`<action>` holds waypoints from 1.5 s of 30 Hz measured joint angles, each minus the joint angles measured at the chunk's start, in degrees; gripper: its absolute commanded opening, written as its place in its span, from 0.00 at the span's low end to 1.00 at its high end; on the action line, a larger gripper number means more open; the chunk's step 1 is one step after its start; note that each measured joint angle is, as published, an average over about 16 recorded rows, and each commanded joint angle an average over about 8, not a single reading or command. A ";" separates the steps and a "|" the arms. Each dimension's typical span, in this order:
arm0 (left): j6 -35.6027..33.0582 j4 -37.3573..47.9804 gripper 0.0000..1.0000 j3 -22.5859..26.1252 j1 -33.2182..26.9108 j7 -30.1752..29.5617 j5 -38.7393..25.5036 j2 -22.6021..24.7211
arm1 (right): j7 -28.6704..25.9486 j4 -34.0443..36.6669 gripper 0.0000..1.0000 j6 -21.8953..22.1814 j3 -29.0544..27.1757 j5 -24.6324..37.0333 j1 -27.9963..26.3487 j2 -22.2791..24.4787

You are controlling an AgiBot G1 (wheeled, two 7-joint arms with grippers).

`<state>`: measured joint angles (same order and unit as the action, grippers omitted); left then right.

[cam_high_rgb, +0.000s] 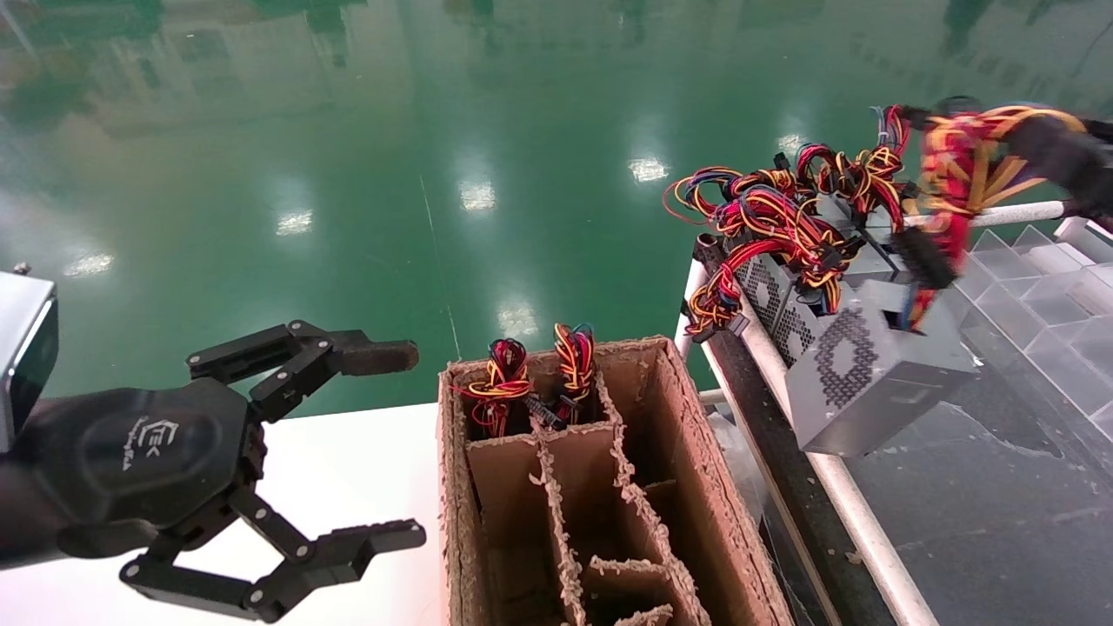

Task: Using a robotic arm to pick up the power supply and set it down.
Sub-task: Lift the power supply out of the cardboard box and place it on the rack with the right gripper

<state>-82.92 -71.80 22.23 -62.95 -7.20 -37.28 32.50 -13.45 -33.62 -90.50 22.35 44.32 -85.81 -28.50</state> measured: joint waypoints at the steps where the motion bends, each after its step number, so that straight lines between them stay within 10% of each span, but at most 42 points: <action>1: 0.00 0.00 1.00 0.00 0.00 0.00 0.00 0.00 | 0.39 0.43 0.00 -0.01 -0.02 -0.30 0.23 0.70; 16: 0.00 0.00 1.00 0.00 0.00 0.00 0.00 0.00 | 5.74 6.84 0.00 0.65 1.87 -0.45 0.66 5.59; 45: 0.00 0.00 1.00 0.01 0.00 0.00 0.01 0.00 | 11.12 22.16 0.00 3.24 9.53 12.65 -13.96 -3.94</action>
<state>-82.91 -71.80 22.24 -62.95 -7.19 -37.27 32.50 -2.32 -11.46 -87.26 31.88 56.97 -99.78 -32.44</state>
